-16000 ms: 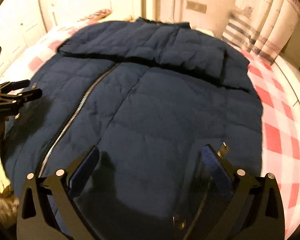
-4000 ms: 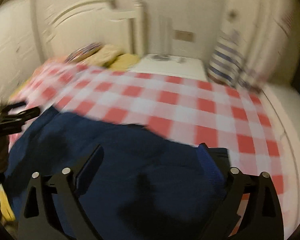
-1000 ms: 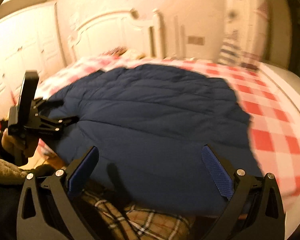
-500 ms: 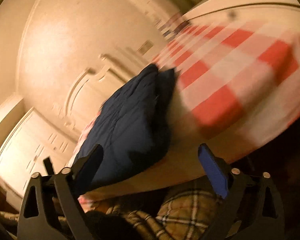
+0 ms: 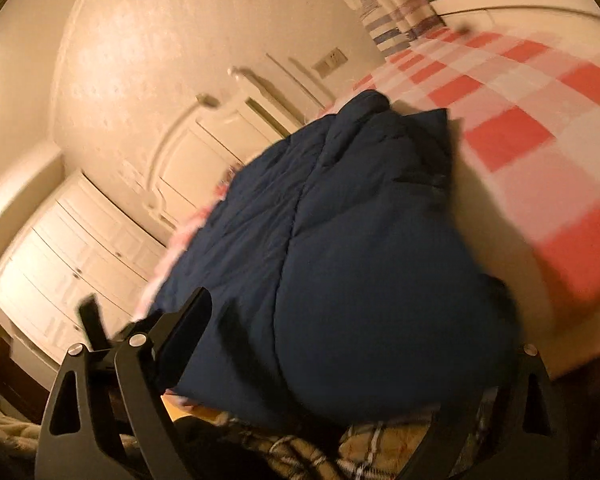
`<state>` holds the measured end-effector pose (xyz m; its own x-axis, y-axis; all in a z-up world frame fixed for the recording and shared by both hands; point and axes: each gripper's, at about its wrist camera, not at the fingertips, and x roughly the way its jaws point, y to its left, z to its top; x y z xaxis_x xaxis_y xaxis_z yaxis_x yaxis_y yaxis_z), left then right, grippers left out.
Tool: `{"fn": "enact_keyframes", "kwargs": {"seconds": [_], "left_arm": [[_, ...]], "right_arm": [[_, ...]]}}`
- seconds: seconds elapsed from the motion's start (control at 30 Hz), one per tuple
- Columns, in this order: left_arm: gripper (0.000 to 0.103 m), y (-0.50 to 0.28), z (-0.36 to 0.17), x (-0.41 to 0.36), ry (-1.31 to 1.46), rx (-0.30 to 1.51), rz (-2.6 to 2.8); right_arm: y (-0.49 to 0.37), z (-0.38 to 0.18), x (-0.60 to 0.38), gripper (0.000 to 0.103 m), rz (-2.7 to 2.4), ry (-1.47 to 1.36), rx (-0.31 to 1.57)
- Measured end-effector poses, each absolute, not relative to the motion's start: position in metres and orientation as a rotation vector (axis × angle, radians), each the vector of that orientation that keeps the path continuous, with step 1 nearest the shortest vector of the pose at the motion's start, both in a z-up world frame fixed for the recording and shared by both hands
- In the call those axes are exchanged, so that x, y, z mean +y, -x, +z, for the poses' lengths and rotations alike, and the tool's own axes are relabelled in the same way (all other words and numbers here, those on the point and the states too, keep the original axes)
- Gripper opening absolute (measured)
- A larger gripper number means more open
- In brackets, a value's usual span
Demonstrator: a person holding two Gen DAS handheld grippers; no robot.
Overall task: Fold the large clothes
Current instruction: 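Grasp the jacket's edge with both grippers and lift it up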
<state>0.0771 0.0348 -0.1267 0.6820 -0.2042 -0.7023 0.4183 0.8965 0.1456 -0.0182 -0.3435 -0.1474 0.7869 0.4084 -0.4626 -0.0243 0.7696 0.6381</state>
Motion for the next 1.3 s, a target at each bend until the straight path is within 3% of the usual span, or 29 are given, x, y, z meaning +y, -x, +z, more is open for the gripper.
{"fn": "enact_keyframes", "kwargs": {"seconds": [0.07,0.1,0.13,0.17,0.37,0.63,0.77,0.93,1.17,1.3], "left_arm": [[0.101,-0.087,-0.116,0.033,-0.299,0.822,-0.366],[0.101,-0.091,-0.110,0.032,-0.277,0.838,-0.384],[0.101,-0.094,-0.104,0.030,-0.260,0.836,-0.397],[0.101,-0.099,-0.095,0.027,-0.249,0.823,-0.400],[0.101,-0.180,-0.067,-0.027,-0.264,0.776,-0.272],[0.101,-0.278,-0.114,-0.088,-0.362,0.906,-0.197],[0.099,-0.254,-0.091,-0.066,-0.351,0.853,-0.199],[0.100,-0.143,-0.055,-0.016,-0.293,0.721,-0.365],[0.101,-0.025,-0.119,0.007,-0.489,0.663,-0.431],[0.101,-0.026,-0.093,0.055,-0.250,0.696,-0.522]], "right_arm": [[0.009,-0.137,-0.333,0.088,0.245,-0.592,0.617],[0.008,-0.132,-0.330,0.080,0.205,-0.553,0.590],[0.008,-0.128,-0.328,0.065,0.180,-0.523,0.575],[0.009,-0.124,-0.325,0.061,0.169,-0.496,0.557],[0.024,-0.114,-0.313,0.058,0.157,-0.434,0.486],[0.033,-0.095,-0.304,0.058,0.159,-0.326,0.480],[0.031,-0.084,-0.300,0.058,0.170,-0.292,0.472],[0.031,-0.067,-0.291,0.058,0.178,-0.256,0.447],[0.029,-0.032,-0.264,0.058,0.231,-0.213,0.387],[0.025,-0.003,-0.216,0.058,0.285,-0.071,0.342]]}}
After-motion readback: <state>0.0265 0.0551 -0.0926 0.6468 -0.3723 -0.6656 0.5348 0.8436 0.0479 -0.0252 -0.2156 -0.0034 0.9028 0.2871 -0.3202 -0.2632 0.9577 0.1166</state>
